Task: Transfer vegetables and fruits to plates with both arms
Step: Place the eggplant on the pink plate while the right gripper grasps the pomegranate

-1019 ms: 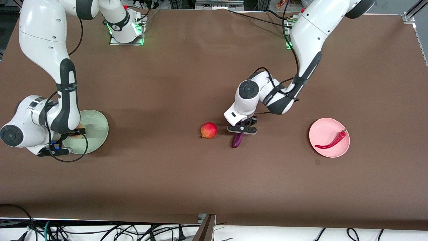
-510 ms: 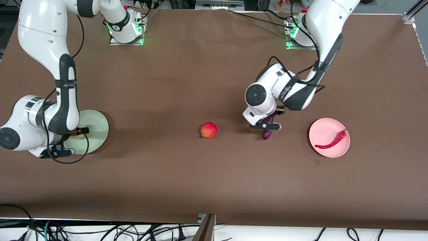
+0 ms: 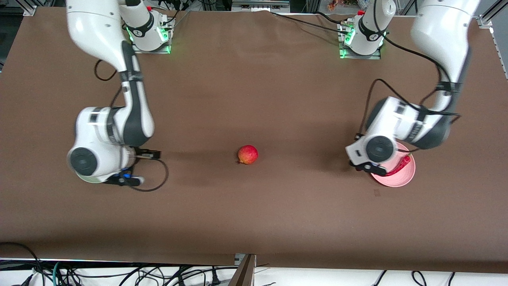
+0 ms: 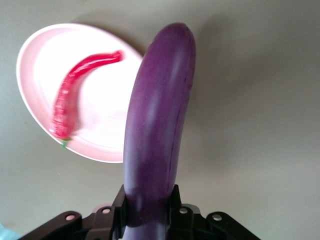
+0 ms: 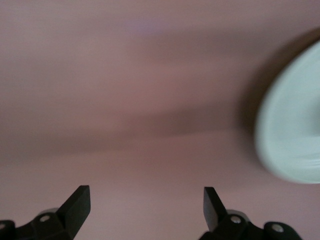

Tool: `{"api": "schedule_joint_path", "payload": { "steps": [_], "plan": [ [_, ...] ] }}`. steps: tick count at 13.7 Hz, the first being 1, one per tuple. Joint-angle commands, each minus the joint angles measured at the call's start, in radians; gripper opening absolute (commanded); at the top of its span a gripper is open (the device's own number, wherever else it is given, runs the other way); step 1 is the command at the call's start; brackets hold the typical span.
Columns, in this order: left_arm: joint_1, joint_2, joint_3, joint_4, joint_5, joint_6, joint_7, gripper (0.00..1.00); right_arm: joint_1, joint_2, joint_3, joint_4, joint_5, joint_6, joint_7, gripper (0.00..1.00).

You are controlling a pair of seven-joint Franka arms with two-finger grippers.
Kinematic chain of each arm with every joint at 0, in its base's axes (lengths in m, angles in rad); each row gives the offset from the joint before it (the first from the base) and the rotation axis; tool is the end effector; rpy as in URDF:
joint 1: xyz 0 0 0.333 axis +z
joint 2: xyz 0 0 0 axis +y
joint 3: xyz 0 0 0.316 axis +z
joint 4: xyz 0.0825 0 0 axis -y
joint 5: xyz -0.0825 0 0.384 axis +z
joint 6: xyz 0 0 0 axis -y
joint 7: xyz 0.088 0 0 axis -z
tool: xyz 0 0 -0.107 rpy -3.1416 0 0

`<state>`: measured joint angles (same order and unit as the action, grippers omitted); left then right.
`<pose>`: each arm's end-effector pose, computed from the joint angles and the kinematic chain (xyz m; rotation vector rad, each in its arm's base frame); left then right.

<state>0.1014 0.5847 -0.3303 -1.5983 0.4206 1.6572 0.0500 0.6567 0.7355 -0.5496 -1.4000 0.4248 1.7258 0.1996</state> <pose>0.6292 -0.0811 0.2777 -2.7521 0.5789 0.6626 0.6647 0.1818 0.2922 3.0834 -0.2470 -0.4655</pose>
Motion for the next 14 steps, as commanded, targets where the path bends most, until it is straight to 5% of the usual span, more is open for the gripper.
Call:
{"api": "schedule_joint_path", "payload": {
  "steps": [1,4,5,6,7,14],
  "plan": [
    [0.119,0.0,-0.019,-0.005,-0.003,0.09,0.236,0.0,0.081,-0.004,-0.009,-0.002,0.157,0.081,0.18,1.0],
    [0.175,0.023,-0.024,-0.012,-0.092,0.122,0.315,0.0,0.2,0.004,-0.009,-0.002,0.212,0.234,0.41,1.0],
    [0.175,0.027,-0.024,-0.011,-0.092,0.122,0.317,0.28,0.242,0.018,-0.009,-0.002,0.212,0.301,0.493,1.0],
    [0.178,0.03,-0.024,-0.011,-0.092,0.125,0.317,0.71,0.279,0.033,-0.009,-0.004,0.212,0.36,0.562,1.0],
    [0.184,0.032,-0.024,-0.011,-0.092,0.127,0.321,1.0,0.306,0.053,-0.007,-0.002,0.212,0.414,0.602,1.0],
    [0.185,-0.009,-0.053,0.003,-0.117,0.118,0.327,1.0,0.337,0.134,0.095,-0.004,0.198,0.666,0.761,1.0]
  ]
}}
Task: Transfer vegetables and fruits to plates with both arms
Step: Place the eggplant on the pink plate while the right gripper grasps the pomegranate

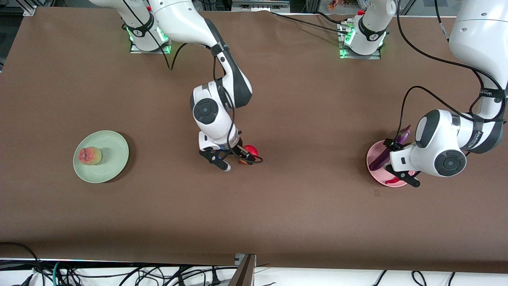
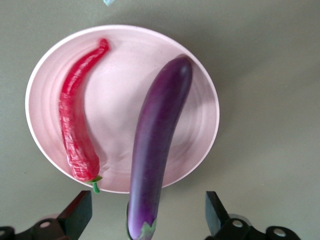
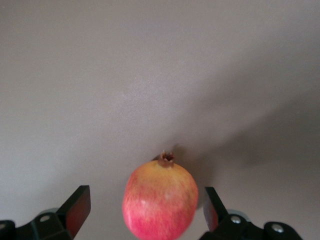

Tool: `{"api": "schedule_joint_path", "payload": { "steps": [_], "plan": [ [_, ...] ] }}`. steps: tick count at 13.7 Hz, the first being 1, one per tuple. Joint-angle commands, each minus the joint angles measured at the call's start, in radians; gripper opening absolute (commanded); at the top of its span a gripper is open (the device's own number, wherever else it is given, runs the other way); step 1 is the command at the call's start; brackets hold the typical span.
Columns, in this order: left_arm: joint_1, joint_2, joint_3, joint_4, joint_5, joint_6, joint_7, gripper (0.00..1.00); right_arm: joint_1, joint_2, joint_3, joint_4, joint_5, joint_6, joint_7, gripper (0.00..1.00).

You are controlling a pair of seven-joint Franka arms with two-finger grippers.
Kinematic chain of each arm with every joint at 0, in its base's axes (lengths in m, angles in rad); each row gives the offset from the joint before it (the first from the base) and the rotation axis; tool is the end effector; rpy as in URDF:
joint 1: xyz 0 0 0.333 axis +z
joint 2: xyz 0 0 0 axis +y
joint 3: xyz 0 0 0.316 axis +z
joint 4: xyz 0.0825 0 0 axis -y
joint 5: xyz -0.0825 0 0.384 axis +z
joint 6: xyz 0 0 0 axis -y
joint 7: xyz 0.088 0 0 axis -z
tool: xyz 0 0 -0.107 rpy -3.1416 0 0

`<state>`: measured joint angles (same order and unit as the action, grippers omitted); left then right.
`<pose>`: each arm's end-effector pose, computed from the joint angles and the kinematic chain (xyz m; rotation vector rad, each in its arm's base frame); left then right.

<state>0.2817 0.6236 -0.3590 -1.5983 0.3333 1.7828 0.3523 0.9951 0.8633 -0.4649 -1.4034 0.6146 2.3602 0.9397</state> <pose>0.6466 0.0043 0.2594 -2.9315 0.8187 0.6143 0.5968 0.4499 0.2410 -2.7621 0.9008 -0.0821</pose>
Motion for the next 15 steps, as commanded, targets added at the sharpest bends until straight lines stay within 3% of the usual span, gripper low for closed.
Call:
{"api": "schedule_joint_path", "payload": {
  "steps": [1,5,8,10,11,12,13,15],
  "plan": [
    [0.008,-0.092,-0.043,0.008,-0.036,-0.006,0.024,1.0,-0.001,0.011,0.012,0.0,0.008,0.036,0.021,1.0],
    [0.01,-0.235,-0.044,0.11,-0.1,-0.046,0.017,1.0,0.01,0.034,0.015,0.0,0.008,0.036,0.01,1.0],
    [0.008,-0.242,-0.043,0.327,-0.102,-0.233,0.002,1.0,0.03,0.057,0.015,-0.005,0.007,0.036,0.01,1.0],
    [-0.001,-0.242,-0.041,0.392,-0.123,-0.327,-0.092,1.0,0.03,0.063,0.015,-0.003,0.008,0.037,0.011,1.0],
    [-0.012,-0.258,-0.019,0.38,-0.167,-0.335,-0.227,1.0,0.03,0.063,0.015,-0.003,0.008,0.039,0.005,0.87],
    [-0.021,-0.278,-0.011,0.374,-0.192,-0.33,-0.374,1.0,0.03,0.063,0.015,-0.003,0.007,0.039,-0.004,0.35],
    [-0.076,-0.313,0.049,0.336,-0.204,-0.321,-0.439,1.0,0.03,0.06,0.015,-0.003,0.007,0.037,-0.009,0.18],
    [-0.234,-0.476,0.248,0.116,-0.236,-0.161,-0.441,1.0,0.027,0.046,0.003,-0.002,0.004,0.019,-0.012,0.14]
  ]
}}
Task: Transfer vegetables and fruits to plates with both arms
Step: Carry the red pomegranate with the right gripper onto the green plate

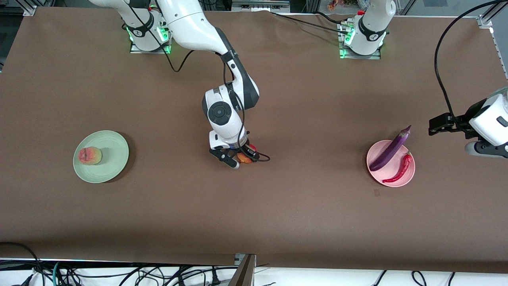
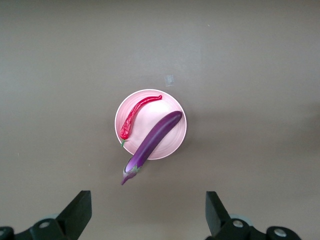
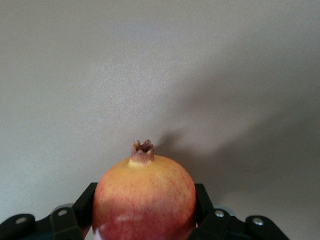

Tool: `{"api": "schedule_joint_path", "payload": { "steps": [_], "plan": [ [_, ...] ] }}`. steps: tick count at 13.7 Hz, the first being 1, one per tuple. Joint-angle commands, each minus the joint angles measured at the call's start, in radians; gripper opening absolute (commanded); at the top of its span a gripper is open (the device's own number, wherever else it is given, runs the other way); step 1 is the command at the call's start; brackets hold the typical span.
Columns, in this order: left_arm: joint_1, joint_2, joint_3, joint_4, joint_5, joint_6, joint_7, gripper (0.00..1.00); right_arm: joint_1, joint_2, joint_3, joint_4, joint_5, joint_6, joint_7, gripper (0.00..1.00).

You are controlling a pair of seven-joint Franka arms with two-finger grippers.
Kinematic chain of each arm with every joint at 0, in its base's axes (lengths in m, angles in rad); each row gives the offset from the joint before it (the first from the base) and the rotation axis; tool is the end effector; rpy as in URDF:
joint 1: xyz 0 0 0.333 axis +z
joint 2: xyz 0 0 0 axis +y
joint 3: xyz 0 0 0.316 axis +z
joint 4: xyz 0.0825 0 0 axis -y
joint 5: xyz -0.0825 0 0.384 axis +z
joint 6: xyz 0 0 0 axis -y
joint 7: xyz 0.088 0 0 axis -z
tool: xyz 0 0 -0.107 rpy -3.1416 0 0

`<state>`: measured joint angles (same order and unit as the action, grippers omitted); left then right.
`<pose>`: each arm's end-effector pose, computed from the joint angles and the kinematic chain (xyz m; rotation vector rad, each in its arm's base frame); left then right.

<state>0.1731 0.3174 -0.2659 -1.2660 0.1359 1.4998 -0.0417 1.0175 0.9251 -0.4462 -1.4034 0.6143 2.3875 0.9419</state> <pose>0.6390 -0.0158 0.5768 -3.0811 0.0566 0.1075 0.5785 0.4653 0.1968 -2.8124 0.8733 -0.0660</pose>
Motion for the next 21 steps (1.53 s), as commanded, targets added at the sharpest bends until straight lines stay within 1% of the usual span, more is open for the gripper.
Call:
{"api": "schedule_joint_path", "payload": {
  "steps": [1,2,3,4,6,7,8,10,11,13,15,17,19,21],
  "plan": [
    [-0.174,-0.246,0.216,-0.325,-0.073,0.217,-0.044,1.0,-0.002,-0.032,-0.025,0.0,-0.017,-0.055,-0.037,0.12],
    [-0.22,-0.3,0.287,-0.398,-0.135,0.262,-0.043,1.0,-0.017,-0.055,-0.055,0.0,-0.051,-0.147,-0.108,0.12],
    [-0.246,-0.334,0.31,-0.433,-0.171,0.263,-0.043,1.0,-0.031,-0.084,-0.095,0.0,-0.06,-0.265,-0.223,0.12],
    [-0.247,-0.333,0.31,-0.431,-0.17,0.258,-0.04,1.0,-0.042,-0.11,-0.15,0.0,-0.061,-0.369,-0.347,0.12],
    [-0.251,-0.322,0.307,-0.415,-0.168,0.22,-0.043,1.0,-0.051,-0.118,-0.295,-0.011,-0.064,-0.604,-0.602,0.12],
    [-0.251,-0.317,0.306,-0.408,-0.168,0.206,-0.038,1.0,-0.06,-0.111,-0.365,-0.022,-0.065,-0.683,-0.736,0.12],
    [-0.254,-0.314,0.306,-0.403,-0.167,0.204,-0.02,1.0,-0.086,-0.109,-0.405,-0.041,-0.079,-0.712,-0.856,0.12],
    [-0.253,-0.301,0.306,-0.38,-0.167,0.194,0.058,1.0,-0.169,-0.109,-0.42,-0.081,-0.117,-0.734,-1.071,0.12],
    [-0.251,-0.301,0.306,-0.374,-0.167,0.176,0.063,1.0,-0.209,-0.109,-0.425,-0.097,-0.122,-0.737,-1.145,0.12],
    [-0.25,-0.297,0.306,-0.372,-0.167,0.151,0.071,1.0,-0.287,-0.101,-0.427,-0.104,-0.14,-0.726,-1.256,0.12],
    [-0.251,-0.291,0.306,-0.363,-0.167,0.149,0.071,1.0,-0.347,-0.075,-0.427,-0.108,-0.142,-0.694,-1.351,0.09],
    [-0.253,-0.291,0.306,-0.36,-0.167,0.137,0.069,1.0,-0.381,-0.066,-0.424,-0.13,-0.142,-0.651,-1.414,0.09],
    [-0.253,-0.29,0.306,-0.36,-0.167,0.134,0.069,1.0,-0.382,-0.055,-0.417,-0.166,-0.142,-0.575,-1.425,0.09],
    [-0.254,-0.281,0.306,-0.358,-0.167,0.134,0.071,1.0,-0.384,-0.042,-0.402,-0.183,-0.14,-0.529,-1.425,0.09]
  ]
}}
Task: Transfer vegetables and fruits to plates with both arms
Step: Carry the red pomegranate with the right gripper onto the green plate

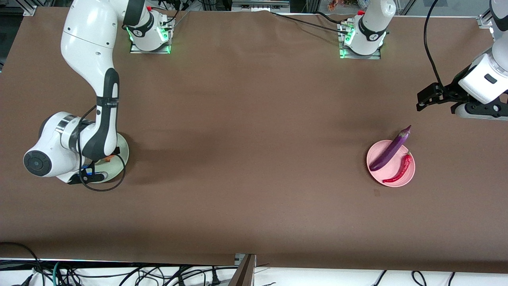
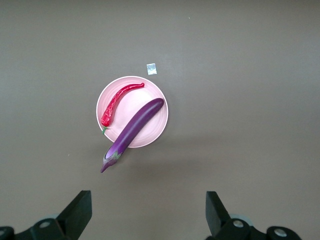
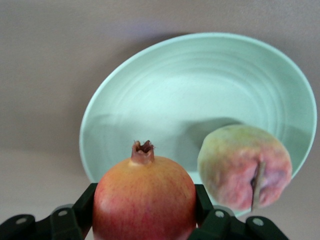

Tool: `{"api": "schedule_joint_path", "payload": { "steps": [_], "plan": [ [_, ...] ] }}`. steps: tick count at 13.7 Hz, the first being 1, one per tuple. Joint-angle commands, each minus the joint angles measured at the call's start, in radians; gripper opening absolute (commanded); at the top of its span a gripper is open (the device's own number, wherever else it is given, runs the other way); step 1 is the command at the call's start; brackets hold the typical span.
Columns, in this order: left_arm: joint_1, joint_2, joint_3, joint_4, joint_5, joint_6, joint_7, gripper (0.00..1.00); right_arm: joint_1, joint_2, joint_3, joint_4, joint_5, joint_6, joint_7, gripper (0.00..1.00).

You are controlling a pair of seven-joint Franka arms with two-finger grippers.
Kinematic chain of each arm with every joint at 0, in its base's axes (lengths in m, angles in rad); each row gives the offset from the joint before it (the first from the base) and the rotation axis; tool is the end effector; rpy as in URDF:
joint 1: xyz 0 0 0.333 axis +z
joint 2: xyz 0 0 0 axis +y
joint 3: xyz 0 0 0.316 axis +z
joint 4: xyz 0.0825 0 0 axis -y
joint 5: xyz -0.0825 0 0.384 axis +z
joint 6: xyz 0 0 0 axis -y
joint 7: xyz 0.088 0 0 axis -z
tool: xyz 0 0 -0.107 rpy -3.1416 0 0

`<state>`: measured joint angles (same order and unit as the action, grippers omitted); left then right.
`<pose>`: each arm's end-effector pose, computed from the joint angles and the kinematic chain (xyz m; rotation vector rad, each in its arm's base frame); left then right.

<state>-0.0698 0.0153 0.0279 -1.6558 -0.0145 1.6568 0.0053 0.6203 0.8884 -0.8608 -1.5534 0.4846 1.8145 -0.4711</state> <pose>0.5636 -0.0252 0.5831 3.1269 -0.0717 -0.0228 0.6591 -0.0366 0.2289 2.9920 0.1929 -0.5317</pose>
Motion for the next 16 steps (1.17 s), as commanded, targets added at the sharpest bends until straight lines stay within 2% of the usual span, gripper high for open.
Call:
{"api": "schedule_joint_path", "payload": {
  "steps": [1,2,3,4,6,11,13,14,15,16],
  "plan": [
    [-0.011,0.023,0.012,0.033,-0.016,-0.023,0.024,1.0,0.01,-0.005,0.013,-0.04,-0.011,0.054,-0.012,0.1],
    [-0.011,0.023,0.012,0.033,-0.016,-0.023,0.022,1.0,0.01,-0.005,0.014,-0.043,-0.009,0.055,-0.012,0.3],
    [-0.011,0.023,0.01,0.033,-0.016,-0.025,0.022,1.0,0.009,-0.006,0.013,-0.042,-0.008,0.054,-0.011,0.93],
    [-0.013,0.023,0.01,0.034,-0.016,-0.025,0.022,1.0,0.007,-0.014,0.013,-0.034,-0.004,0.043,-0.011,1.0],
    [-0.018,0.032,0.01,0.051,-0.016,-0.025,0.022,1.0,0.012,-0.041,0.006,-0.019,-0.004,0.031,-0.011,1.0],
    [-0.025,0.038,0.01,0.064,-0.015,-0.025,0.021,1.0,0.018,-0.046,-0.038,0.126,0.005,-0.179,0.006,1.0],
    [-0.025,0.045,0.01,0.067,-0.015,-0.025,0.021,1.0,0.01,-0.106,-0.021,0.145,-0.004,-0.207,0.069,1.0],
    [-0.025,0.045,0.01,0.065,-0.015,-0.025,0.021,1.0,-0.016,-0.162,0.027,0.139,-0.024,-0.211,0.121,1.0],
    [-0.025,0.045,0.01,0.065,-0.015,-0.025,0.021,1.0,-0.071,-0.23,0.105,0.138,-0.097,-0.225,0.173,1.0],
    [-0.025,0.045,0.01,0.067,-0.016,-0.025,0.022,1.0,-0.143,-0.3,0.223,0.135,-0.2,-0.233,0.228,1.0]
  ]
}}
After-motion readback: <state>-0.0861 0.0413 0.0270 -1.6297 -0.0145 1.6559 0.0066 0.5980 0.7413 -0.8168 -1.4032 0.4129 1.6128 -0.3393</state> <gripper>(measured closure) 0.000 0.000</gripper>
